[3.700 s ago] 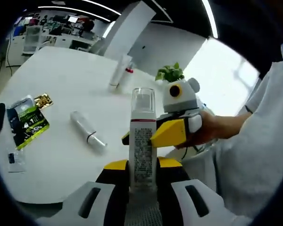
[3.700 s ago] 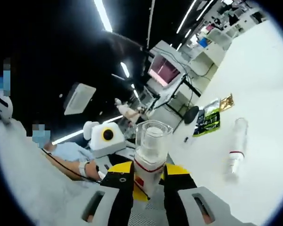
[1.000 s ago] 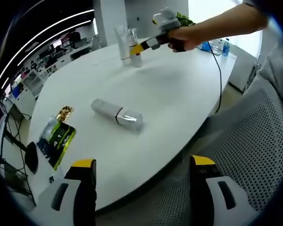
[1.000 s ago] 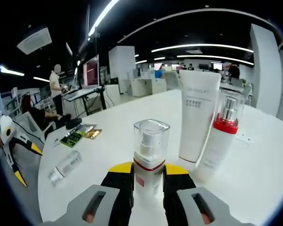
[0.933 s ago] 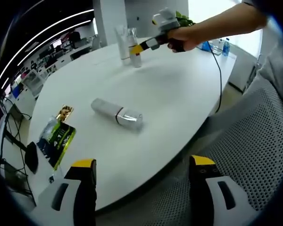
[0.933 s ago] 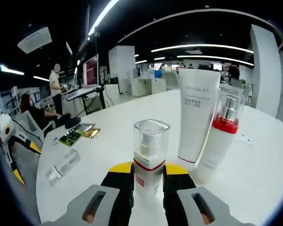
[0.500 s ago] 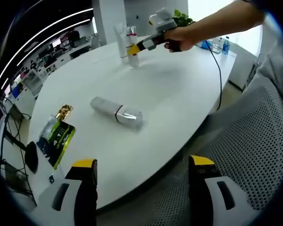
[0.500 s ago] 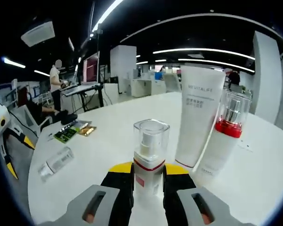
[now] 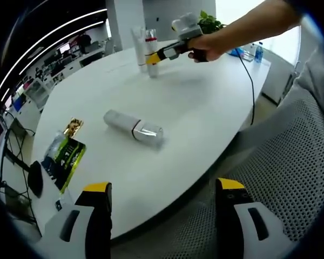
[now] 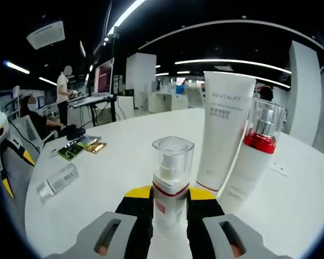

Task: Arrange the skincare products in the storage area until every visible bottle or jar stands upright without overlapping.

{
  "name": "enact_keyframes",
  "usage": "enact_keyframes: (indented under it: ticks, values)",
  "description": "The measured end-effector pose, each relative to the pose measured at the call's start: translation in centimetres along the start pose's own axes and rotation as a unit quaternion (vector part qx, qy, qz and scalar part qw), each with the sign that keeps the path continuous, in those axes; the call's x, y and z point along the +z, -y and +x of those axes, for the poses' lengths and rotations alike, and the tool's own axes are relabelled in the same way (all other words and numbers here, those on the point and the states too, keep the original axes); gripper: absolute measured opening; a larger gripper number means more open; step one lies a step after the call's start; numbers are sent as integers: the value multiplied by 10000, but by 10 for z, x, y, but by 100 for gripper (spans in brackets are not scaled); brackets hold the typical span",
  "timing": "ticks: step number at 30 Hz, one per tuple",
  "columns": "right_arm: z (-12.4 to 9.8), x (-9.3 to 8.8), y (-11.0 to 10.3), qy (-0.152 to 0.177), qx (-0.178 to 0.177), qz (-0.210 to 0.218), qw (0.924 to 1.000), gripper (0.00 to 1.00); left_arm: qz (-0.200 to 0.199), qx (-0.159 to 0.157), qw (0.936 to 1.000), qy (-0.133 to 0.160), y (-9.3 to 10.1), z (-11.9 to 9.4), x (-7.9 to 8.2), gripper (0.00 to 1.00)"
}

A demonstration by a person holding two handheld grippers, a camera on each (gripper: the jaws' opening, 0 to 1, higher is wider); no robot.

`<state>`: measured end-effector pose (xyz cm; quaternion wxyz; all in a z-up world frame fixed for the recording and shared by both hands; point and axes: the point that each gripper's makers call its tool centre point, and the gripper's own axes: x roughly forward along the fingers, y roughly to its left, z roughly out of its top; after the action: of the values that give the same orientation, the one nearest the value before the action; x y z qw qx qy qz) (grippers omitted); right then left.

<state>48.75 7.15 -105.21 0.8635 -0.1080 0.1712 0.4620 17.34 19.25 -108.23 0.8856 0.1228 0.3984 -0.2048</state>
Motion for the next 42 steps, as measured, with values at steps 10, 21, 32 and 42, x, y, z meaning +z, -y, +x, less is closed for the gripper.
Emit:
enact_keyframes:
  ticks: [10,21,32,42]
  values:
    - [-1,-1,-1,33,-78,48,10000,16,28,-23,10000,-44,1,1,-2,73]
    - [-3,-9,-10,-408,-158,274,9987,17,82,-3,10000,-16,1,0,-1,72]
    - [-8,-16,-14,-559,-242,494,9969,24,119,-11,9999,-57,1,1,-2,71]
    - [-12,-34,-16,-693,-465,1247,9887,28,118,-24,9999,-58,2,1,-2,71]
